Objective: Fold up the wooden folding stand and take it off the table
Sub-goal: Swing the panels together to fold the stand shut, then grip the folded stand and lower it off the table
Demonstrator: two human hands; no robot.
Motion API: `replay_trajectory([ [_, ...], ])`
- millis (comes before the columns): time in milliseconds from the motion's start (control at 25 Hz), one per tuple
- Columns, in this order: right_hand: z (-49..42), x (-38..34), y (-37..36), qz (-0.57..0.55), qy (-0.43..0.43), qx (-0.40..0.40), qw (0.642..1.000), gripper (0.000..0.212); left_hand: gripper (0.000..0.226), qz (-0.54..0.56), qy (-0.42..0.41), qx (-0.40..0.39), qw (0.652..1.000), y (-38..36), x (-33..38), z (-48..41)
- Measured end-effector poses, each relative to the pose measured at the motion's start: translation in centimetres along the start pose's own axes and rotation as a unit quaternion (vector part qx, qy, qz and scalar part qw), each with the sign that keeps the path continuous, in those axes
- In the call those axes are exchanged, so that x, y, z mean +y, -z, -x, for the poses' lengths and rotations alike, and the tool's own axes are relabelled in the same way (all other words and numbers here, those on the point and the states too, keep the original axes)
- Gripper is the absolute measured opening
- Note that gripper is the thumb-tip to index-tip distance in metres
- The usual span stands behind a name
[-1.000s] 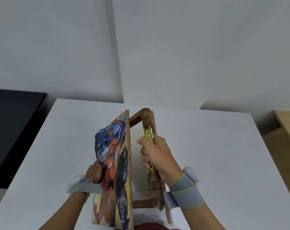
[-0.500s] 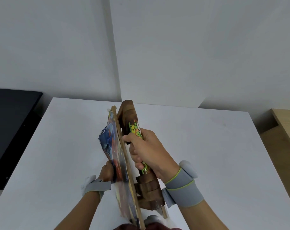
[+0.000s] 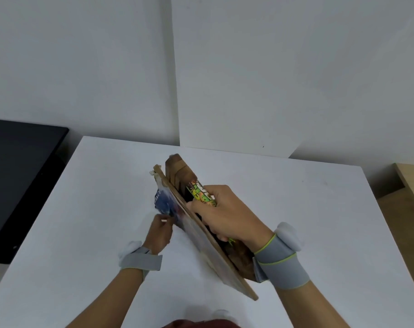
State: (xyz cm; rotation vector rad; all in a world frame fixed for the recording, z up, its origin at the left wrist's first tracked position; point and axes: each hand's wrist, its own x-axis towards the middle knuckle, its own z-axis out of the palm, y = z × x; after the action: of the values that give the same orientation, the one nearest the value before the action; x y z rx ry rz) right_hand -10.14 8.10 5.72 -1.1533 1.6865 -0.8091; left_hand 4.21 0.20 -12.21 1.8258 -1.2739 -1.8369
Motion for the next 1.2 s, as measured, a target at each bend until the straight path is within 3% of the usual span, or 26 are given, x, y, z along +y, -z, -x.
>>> replay_trajectory([
  [160,-0.1,0.9,2.6,0.066,-0.015,-0.069,0.995,0.03,0.016,-0.124,-0.24,0.138,0.953,3.0,3.9,2.0],
  [280,0.1,1.1,3.9,0.129,-0.013,-0.128,0.983,0.029,0.042,-0.222,-0.377,0.127,0.891,4.8,7.5,5.8],
  [400,0.1,0.9,4.4,0.187,0.011,-0.125,0.974,0.019,0.054,-0.348,-0.507,0.048,0.787,4.3,10.2,10.4],
  [480,0.1,0.8,4.6,0.226,0.016,-0.105,0.968,0.013,0.049,-0.446,-0.564,0.024,0.694,2.3,11.6,12.5],
  [560,0.1,0.7,4.7,0.297,0.008,-0.078,0.952,0.023,0.037,-0.529,-0.573,0.008,0.626,-0.4,13.0,13.1],
  [800,2.4,3.0,5.4,0.48,0.04,0.073,0.874,0.025,0.015,-0.627,-0.532,-0.02,0.569,-5.4,14.4,12.1],
  [920,3.4,4.7,5.3,0.509,-0.007,0.114,0.853,0.03,0.042,-0.65,-0.509,-0.035,0.563,-6.8,14.2,11.6],
  [1000,3.4,5.2,4.8,0.536,-0.01,0.131,0.834,0.03,0.043,-0.669,-0.498,-0.037,0.551,-7.1,14.5,11.2],
  [1200,2.4,5.3,5.0,0.559,-0.016,0.167,0.812,0.023,0.033,-0.667,-0.478,-0.048,0.57,-7.6,15.1,10.6],
])
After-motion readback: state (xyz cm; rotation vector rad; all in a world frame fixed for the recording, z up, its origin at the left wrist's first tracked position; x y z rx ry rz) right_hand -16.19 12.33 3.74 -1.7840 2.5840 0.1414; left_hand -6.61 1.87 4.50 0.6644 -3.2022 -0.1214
